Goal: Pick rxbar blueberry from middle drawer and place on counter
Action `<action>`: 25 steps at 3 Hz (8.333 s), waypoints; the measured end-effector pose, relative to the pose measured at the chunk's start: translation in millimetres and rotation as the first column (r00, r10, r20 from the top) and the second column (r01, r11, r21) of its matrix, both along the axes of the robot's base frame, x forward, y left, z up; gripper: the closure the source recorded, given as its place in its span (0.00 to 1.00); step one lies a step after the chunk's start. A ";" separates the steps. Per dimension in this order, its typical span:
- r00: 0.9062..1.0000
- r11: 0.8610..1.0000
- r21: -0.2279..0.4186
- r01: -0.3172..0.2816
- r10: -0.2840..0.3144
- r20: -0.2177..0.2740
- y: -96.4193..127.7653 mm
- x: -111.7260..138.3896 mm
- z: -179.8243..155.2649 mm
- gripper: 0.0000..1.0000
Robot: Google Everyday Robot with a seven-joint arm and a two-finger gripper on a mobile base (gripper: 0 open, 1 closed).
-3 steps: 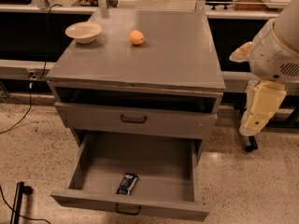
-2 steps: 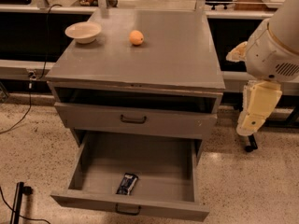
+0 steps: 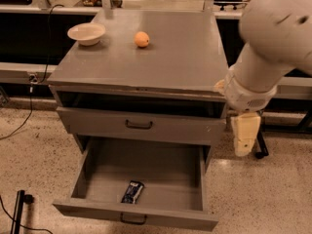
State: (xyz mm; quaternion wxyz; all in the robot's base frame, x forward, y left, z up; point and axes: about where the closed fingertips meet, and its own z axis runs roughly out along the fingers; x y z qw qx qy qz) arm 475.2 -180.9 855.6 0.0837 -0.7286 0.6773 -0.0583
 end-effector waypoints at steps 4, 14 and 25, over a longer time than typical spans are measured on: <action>0.871 0.870 -0.051 -0.491 0.487 -0.071 50.3 10.4 -139.4 0.00; 0.298 0.295 -0.089 -0.952 0.954 -0.026 265.5 62.0 -411.8 0.00; 0.319 0.329 0.073 -0.942 0.941 -0.115 290.2 38.9 -501.5 0.89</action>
Offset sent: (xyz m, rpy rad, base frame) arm 0.0077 -0.0010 -0.0578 -0.0260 -0.0270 0.1601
